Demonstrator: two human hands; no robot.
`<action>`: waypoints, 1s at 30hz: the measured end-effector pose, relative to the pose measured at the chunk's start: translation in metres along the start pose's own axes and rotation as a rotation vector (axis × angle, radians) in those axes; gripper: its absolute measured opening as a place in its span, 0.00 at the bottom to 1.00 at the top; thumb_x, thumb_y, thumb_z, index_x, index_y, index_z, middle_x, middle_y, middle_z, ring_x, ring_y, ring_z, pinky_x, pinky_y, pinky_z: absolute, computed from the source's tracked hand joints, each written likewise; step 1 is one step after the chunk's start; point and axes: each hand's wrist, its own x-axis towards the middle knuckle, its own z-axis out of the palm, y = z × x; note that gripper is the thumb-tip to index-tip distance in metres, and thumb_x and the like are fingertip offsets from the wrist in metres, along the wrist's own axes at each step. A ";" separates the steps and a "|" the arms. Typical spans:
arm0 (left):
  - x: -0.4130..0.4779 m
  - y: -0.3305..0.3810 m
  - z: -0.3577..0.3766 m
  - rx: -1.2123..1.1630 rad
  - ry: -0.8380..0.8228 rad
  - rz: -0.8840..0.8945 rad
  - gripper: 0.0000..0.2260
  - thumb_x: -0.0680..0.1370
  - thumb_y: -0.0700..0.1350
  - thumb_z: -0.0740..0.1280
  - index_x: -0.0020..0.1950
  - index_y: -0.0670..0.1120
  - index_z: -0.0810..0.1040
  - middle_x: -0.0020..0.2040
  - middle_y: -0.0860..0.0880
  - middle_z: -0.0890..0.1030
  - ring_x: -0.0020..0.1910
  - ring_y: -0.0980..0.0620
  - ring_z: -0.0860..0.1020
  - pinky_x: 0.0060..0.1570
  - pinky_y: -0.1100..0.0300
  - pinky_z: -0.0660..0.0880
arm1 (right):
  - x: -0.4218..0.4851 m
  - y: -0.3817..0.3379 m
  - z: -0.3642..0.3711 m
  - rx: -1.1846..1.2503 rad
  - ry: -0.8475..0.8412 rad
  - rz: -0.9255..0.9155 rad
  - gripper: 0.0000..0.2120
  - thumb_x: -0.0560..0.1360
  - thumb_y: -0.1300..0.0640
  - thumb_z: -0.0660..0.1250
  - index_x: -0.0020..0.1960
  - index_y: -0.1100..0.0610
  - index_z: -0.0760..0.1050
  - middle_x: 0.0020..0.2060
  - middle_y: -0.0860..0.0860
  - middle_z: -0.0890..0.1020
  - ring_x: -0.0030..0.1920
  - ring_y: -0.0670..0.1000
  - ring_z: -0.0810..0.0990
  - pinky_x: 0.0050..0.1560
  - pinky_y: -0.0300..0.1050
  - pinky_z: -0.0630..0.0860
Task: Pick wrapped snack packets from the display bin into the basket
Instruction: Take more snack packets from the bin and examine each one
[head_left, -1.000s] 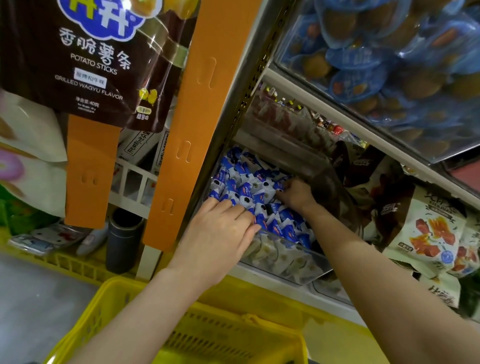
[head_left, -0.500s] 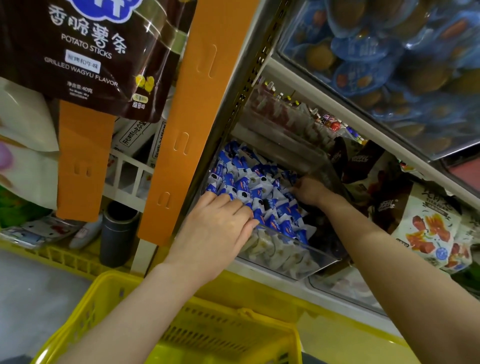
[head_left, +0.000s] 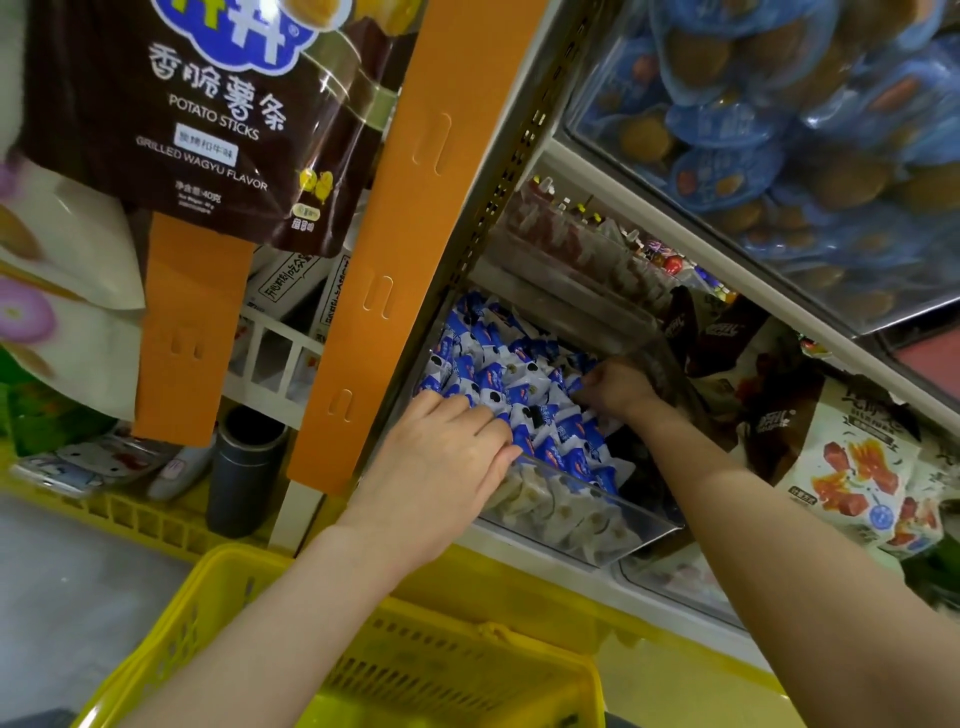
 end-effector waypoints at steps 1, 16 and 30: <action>0.000 0.001 0.000 0.001 -0.002 0.004 0.11 0.76 0.48 0.61 0.42 0.47 0.81 0.36 0.51 0.81 0.36 0.52 0.78 0.41 0.56 0.74 | -0.006 0.001 -0.001 0.054 0.045 -0.021 0.07 0.76 0.58 0.65 0.52 0.61 0.74 0.49 0.59 0.79 0.43 0.55 0.78 0.42 0.45 0.75; -0.018 0.040 -0.027 -0.710 0.025 -0.435 0.12 0.79 0.49 0.58 0.62 0.53 0.71 0.52 0.62 0.73 0.51 0.67 0.73 0.50 0.73 0.68 | -0.159 -0.007 -0.014 0.969 0.237 -0.439 0.05 0.73 0.57 0.69 0.45 0.52 0.73 0.42 0.51 0.81 0.43 0.45 0.80 0.42 0.34 0.76; -0.051 0.048 -0.013 -0.839 -0.333 -0.627 0.06 0.76 0.39 0.66 0.52 0.45 0.74 0.47 0.42 0.81 0.49 0.46 0.80 0.51 0.49 0.76 | -0.217 0.011 0.052 1.101 -0.171 -0.304 0.05 0.75 0.61 0.66 0.41 0.54 0.75 0.38 0.53 0.80 0.38 0.46 0.77 0.40 0.41 0.77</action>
